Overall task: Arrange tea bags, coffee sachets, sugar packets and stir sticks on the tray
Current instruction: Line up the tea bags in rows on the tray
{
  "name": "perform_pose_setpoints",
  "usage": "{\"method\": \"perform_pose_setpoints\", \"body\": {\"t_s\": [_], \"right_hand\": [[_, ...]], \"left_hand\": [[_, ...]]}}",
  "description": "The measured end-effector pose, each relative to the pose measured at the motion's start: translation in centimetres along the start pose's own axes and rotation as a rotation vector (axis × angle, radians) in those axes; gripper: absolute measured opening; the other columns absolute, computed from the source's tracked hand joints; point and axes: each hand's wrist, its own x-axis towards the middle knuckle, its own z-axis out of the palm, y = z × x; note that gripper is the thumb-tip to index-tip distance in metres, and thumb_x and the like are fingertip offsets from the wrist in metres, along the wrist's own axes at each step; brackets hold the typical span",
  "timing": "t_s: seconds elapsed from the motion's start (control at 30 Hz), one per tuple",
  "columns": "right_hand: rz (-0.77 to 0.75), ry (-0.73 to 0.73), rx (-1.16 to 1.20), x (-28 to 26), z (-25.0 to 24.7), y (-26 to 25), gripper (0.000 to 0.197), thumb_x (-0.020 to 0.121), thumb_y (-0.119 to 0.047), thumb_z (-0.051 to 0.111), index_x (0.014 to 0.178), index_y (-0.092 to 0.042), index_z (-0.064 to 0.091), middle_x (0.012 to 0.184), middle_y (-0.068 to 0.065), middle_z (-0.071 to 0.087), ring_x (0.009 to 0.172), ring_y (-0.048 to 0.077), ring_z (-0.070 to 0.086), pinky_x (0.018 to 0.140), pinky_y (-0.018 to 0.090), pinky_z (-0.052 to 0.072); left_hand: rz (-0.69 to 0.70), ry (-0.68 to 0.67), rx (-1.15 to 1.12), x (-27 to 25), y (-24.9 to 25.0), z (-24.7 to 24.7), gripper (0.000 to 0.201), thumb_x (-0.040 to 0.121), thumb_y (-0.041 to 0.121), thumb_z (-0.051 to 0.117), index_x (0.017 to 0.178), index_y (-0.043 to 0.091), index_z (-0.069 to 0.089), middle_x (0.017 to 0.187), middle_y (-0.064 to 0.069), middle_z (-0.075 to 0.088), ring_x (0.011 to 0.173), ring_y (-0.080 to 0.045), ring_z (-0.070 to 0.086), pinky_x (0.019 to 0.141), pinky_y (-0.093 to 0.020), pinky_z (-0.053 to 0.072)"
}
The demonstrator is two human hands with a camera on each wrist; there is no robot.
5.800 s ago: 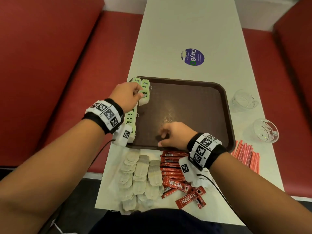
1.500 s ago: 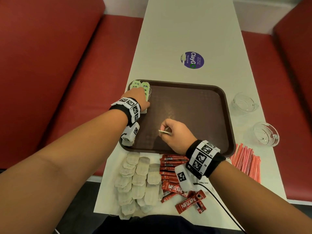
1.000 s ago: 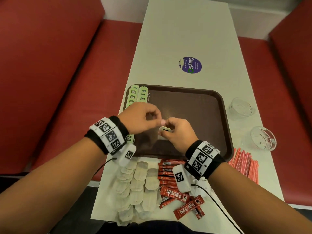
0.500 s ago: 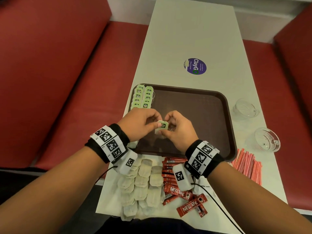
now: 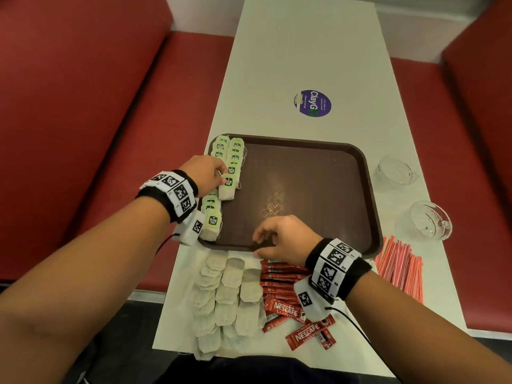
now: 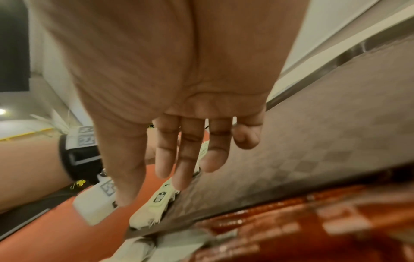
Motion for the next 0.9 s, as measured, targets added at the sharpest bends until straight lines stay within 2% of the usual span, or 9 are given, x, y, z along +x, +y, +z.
{"method": "perform_pose_setpoints", "body": {"t_s": [0.1,0.17,0.27,0.33,0.4,0.53,0.73,0.83,0.9], "right_hand": [[-0.037,-0.066,-0.054,-0.3,0.5,-0.2,0.033,0.080,-0.043,0.080,0.108,-0.027,0.072,0.101,-0.015,0.068,0.088,0.000,0.058,0.082,0.023,0.051],[-0.061,-0.098,-0.108,-0.7,0.8,-0.5,0.037,0.078,-0.047,0.079,0.109,-0.028,0.072,0.105,-0.014,0.068,0.098,0.006,0.056,0.088,0.027,0.050],[-0.085,-0.152,-0.185,-1.1,1.4,-1.0,0.047,0.074,-0.057,0.079,0.111,-0.029,0.071,0.108,-0.013,0.066,0.099,0.007,0.047,0.087,0.031,0.048],[-0.086,-0.178,-0.222,-1.4,1.8,-1.0,0.051,0.071,-0.060,0.080,0.110,-0.029,0.070,0.107,-0.013,0.065,0.098,0.009,0.046,0.086,0.034,0.049],[-0.095,-0.200,-0.251,-1.6,2.2,-1.0,0.053,0.068,-0.062,0.080,0.109,-0.029,0.071,0.105,-0.013,0.065,0.099,0.011,0.046,0.087,0.036,0.049],[-0.132,-0.231,-0.320,-1.9,2.9,-1.1,0.055,0.069,-0.060,0.081,0.112,-0.028,0.071,0.109,-0.013,0.064,0.100,0.012,0.045,0.089,0.037,0.047],[-0.168,-0.231,-0.364,-2.0,3.5,-1.4,0.049,0.074,-0.058,0.077,0.112,-0.029,0.069,0.112,-0.011,0.063,0.099,0.015,0.046,0.088,0.038,0.045],[-0.178,-0.225,-0.360,-2.4,3.8,-1.6,0.039,0.078,-0.051,0.075,0.110,-0.029,0.070,0.112,-0.010,0.062,0.101,0.015,0.046,0.089,0.038,0.044],[-0.180,-0.221,-0.340,-2.6,4.1,-1.6,0.032,0.079,-0.044,0.073,0.108,-0.029,0.071,0.114,-0.009,0.062,0.102,0.015,0.046,0.090,0.038,0.044]], "left_hand": [[-0.036,0.034,-0.008,1.1,0.3,0.2,0.017,0.094,0.029,0.065,0.110,0.025,0.068,0.099,0.007,0.069,0.094,-0.015,0.063,0.087,-0.032,0.053],[-0.070,0.044,-0.019,1.7,0.4,0.5,0.014,0.092,0.030,0.067,0.105,0.026,0.068,0.101,0.005,0.070,0.095,-0.017,0.064,0.089,-0.034,0.054],[-0.127,0.056,0.021,2.2,0.7,0.8,0.014,0.088,0.033,0.069,0.102,0.030,0.066,0.107,0.003,0.069,0.098,-0.019,0.064,0.087,-0.036,0.055],[-0.140,0.091,0.062,2.3,1.1,1.0,0.027,0.088,0.037,0.068,0.112,0.029,0.063,0.109,0.002,0.065,0.100,-0.021,0.062,0.082,-0.033,0.052],[-0.138,0.115,0.082,2.2,2.0,1.1,0.034,0.089,0.042,0.065,0.117,0.024,0.057,0.103,0.000,0.059,0.094,-0.023,0.059,0.075,-0.032,0.047],[-0.121,0.037,0.218,2.6,3.4,1.7,0.049,0.087,0.056,0.062,0.111,0.015,0.053,0.101,-0.003,0.060,0.092,-0.026,0.059,0.074,-0.036,0.050],[-0.136,-0.030,0.262,2.5,4.2,1.7,0.039,0.086,0.045,0.062,0.105,0.011,0.060,0.088,-0.006,0.062,0.082,-0.027,0.062,0.060,-0.030,0.042],[-0.071,0.022,0.230,0.6,4.7,0.8,0.041,0.090,0.052,0.059,0.104,0.014,0.057,0.090,-0.003,0.065,0.085,-0.025,0.061,0.068,-0.032,0.046],[0.012,0.055,0.130,-1.6,5.0,0.5,0.032,0.092,0.053,0.057,0.099,0.023,0.054,0.082,0.004,0.067,0.081,-0.018,0.061,0.070,-0.031,0.045]]}}
